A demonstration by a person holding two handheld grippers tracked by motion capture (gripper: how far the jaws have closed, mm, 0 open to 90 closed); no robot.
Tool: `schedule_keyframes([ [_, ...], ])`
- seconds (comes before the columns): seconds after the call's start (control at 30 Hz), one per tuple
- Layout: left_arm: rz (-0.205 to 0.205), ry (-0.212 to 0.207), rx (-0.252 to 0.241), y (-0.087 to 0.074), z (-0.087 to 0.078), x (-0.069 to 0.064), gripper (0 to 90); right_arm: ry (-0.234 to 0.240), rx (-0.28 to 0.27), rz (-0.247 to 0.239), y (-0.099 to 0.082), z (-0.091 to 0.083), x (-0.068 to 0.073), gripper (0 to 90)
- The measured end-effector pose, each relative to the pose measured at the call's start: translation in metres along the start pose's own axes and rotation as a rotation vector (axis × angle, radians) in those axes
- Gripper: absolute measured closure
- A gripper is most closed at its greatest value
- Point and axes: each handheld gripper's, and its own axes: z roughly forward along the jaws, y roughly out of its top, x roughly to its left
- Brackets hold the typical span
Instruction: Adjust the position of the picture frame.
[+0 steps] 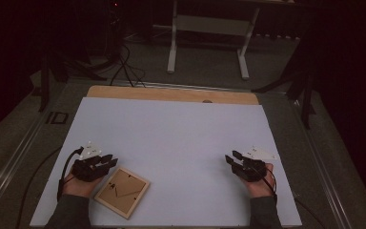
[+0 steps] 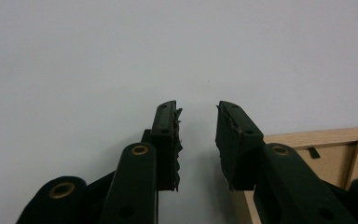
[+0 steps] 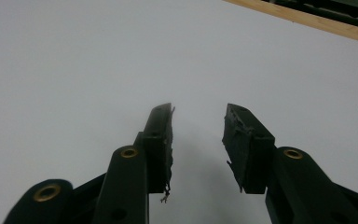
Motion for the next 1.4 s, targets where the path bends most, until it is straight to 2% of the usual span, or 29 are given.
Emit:
schedule_keyframes([
  [0.17,0.003,-0.002,-0.014,0.002,-0.003,-0.002,69.6,0.000,-0.001,-0.022,0.001,-0.001,0.003,61.8],
  [0.33,0.011,-0.004,-0.018,0.003,-0.004,-0.006,71.1,-0.004,-0.010,-0.017,0.001,-0.003,0.001,61.3],
  [0.6,0.010,-0.040,-0.005,0.004,-0.005,-0.011,76.4,-0.012,-0.004,-0.021,0.001,-0.002,0.001,59.6],
  [0.83,0.031,-0.065,0.008,0.003,-0.006,-0.014,89.0,-0.020,-0.009,-0.023,0.001,-0.003,0.001,58.0],
  [1.17,0.031,-0.082,0.020,-0.002,-0.008,-0.021,89.4,-0.030,-0.010,-0.012,0.001,-0.003,-0.001,54.2],
  [1.23,0.036,-0.092,0.030,-0.002,-0.007,-0.024,89.4,-0.031,-0.010,-0.012,0.001,-0.003,-0.001,53.8],
  [1.4,0.050,-0.085,0.059,-0.002,-0.003,-0.029,89.6,-0.035,-0.009,-0.008,0.000,-0.003,-0.003,52.4],
])
